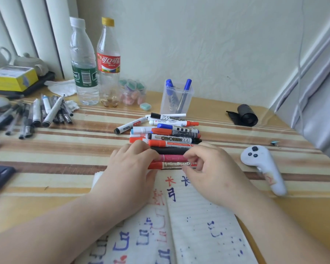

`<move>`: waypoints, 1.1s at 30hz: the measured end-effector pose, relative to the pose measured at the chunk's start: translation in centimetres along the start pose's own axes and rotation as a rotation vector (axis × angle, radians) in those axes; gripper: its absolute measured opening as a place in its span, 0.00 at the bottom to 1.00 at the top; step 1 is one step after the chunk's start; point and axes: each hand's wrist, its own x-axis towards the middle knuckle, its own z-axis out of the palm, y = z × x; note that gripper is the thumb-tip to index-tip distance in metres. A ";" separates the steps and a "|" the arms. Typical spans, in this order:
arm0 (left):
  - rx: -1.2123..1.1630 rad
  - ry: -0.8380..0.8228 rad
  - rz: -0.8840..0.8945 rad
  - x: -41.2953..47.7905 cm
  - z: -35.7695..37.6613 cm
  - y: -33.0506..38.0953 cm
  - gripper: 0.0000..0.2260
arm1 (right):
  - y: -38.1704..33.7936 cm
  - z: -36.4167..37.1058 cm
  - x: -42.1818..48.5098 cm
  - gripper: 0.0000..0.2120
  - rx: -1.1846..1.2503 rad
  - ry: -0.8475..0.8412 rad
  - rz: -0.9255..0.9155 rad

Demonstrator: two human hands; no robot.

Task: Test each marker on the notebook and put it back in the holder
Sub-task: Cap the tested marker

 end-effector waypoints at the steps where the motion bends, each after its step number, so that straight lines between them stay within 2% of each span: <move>1: -0.018 -0.002 -0.008 0.0 0.0 0.0 0.11 | 0.3 0.1 0.0 0.06 0.003 0.014 -0.009; 5: -0.087 0.009 -0.009 0.2 -0.1 0.0 0.14 | 0.9 0.2 0.6 0.06 -0.023 -0.024 -0.027; 10: -0.030 0.013 -0.022 0.1 -0.1 0.2 0.12 | 0.8 0.0 0.4 0.05 -0.083 -0.066 -0.099; 14: 0.021 0.004 -0.041 0.0 0.0 0.2 0.13 | 0.9 -0.2 0.6 0.10 -0.187 -0.146 -0.103; 20: 0.057 -0.017 -0.027 -0.1 0.1 0.4 0.17 | 1.4 -0.6 0.8 0.02 -0.216 -0.179 -0.233; 23: 0.049 0.020 0.022 -0.1 0.0 0.3 0.18 | 1.8 -1.1 0.3 0.01 0.000 -0.131 -0.242; 29: -0.099 0.057 0.208 -0.4 -0.5 1.0 0.12 | 1.2 -0.4 -0.8 0.06 0.989 -0.042 -0.239; 33: -0.228 0.091 0.283 -0.9 -1.0 1.7 0.10 | -0.4 0.6 -1.3 0.03 1.167 0.014 -0.269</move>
